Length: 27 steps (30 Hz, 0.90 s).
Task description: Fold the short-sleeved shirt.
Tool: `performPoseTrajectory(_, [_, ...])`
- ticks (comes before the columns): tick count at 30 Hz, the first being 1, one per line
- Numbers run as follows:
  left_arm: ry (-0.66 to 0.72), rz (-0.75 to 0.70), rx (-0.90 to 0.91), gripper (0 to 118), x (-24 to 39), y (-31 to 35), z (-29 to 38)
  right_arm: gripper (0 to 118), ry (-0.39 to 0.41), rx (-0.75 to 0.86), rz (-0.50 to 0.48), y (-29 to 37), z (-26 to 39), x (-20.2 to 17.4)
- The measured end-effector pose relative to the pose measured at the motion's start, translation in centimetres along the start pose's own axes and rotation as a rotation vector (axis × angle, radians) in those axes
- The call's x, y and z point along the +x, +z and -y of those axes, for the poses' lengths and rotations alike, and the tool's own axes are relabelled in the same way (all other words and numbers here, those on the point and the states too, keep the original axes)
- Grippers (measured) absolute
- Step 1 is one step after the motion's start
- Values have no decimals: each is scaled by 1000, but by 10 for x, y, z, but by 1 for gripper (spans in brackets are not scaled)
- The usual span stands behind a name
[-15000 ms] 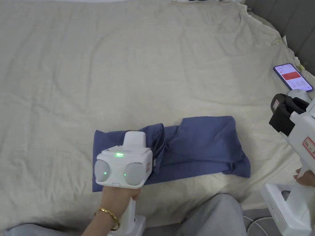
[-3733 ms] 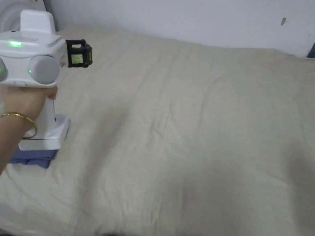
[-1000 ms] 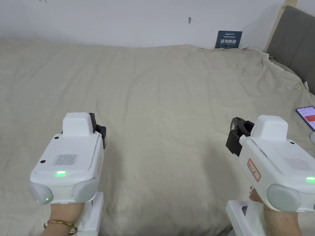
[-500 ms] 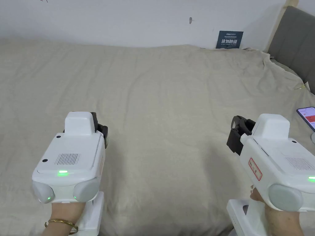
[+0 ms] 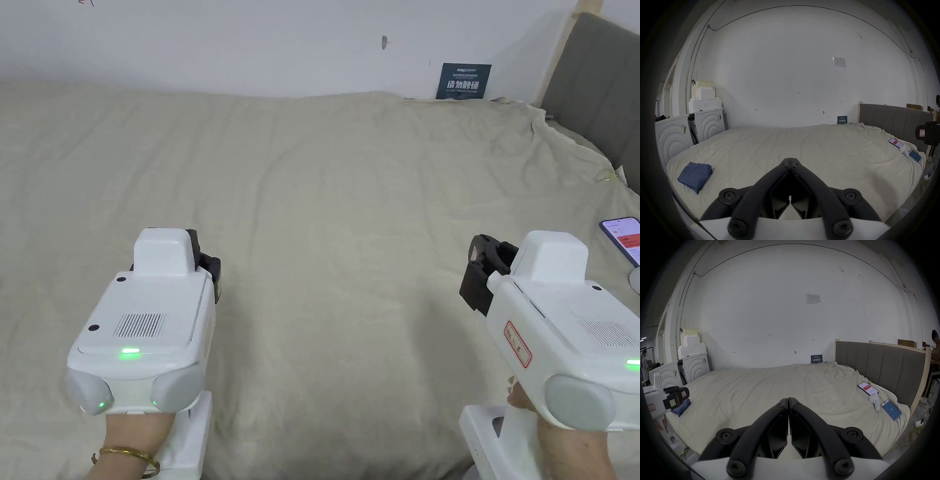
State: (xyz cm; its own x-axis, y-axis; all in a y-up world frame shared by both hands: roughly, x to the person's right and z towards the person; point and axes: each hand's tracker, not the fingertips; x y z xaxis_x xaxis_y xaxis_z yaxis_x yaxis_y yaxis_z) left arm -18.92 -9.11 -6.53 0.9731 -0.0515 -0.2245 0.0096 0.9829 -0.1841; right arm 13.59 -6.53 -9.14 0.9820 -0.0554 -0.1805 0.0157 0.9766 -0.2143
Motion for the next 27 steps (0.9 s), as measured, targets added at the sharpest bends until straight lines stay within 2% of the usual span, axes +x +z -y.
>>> performPoseTrajectory(24, [7, 2, 4, 0, 3, 0, 2, 0, -1, -6, 8, 2, 1, 0])
performPoseTrajectory(27, [36, 14, 5, 10, 2, 1, 2, 4, -15, -11, 5, 1, 1, 1])
